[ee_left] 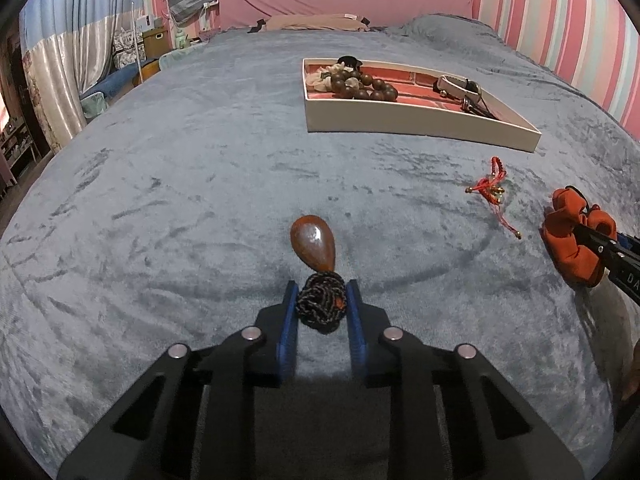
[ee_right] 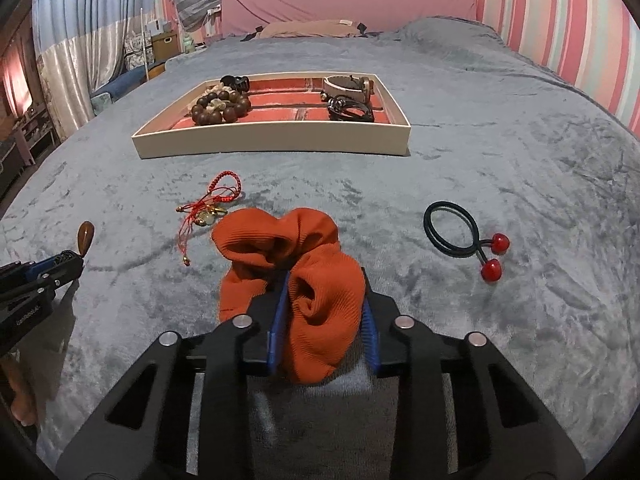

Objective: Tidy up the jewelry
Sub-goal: 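Grasp the wooden pendant with the left tool while the right tool grasps the orange scrunchie, then carry the pendant and orange scrunchie into the tray and open both tools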

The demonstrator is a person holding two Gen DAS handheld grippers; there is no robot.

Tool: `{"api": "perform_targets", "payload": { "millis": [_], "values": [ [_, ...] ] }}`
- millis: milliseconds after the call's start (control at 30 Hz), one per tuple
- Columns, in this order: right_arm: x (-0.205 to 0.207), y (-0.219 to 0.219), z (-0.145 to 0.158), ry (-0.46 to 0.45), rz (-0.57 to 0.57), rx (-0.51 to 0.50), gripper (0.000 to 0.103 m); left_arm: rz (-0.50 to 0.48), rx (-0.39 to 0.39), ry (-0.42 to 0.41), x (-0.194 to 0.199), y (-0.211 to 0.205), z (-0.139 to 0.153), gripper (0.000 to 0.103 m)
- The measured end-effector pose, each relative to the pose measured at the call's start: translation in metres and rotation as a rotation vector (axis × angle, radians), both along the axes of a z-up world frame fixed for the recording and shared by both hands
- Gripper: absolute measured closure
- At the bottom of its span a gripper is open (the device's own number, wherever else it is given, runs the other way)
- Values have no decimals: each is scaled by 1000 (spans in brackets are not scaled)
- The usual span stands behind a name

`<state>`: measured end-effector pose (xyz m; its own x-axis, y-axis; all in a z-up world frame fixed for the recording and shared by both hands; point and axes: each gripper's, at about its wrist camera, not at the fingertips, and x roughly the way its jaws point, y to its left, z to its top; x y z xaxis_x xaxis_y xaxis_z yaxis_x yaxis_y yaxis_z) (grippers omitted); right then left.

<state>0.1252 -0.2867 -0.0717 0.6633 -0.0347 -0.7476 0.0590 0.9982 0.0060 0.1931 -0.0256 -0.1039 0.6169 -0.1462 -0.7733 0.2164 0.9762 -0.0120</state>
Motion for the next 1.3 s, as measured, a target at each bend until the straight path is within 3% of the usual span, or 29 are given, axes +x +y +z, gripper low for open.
{"api": "perform_targets", "payload": {
  "millis": [333, 700, 1067, 1300],
  "values": [
    [-2, -6, 13, -43, 1, 1, 80, -17, 12, -43, -1, -4, 12, 82],
    [11, -17, 44, -118, -1, 15, 81, -45, -38, -123, 27, -16, 62, 82],
    [96, -27, 92, -178, 21, 25, 81, -91, -59, -197, 111, -71, 111, 82],
    [165, -37, 84, -146, 6, 27, 81, -77, -22, -158, 182, -104, 95, 82]
  ]
}}
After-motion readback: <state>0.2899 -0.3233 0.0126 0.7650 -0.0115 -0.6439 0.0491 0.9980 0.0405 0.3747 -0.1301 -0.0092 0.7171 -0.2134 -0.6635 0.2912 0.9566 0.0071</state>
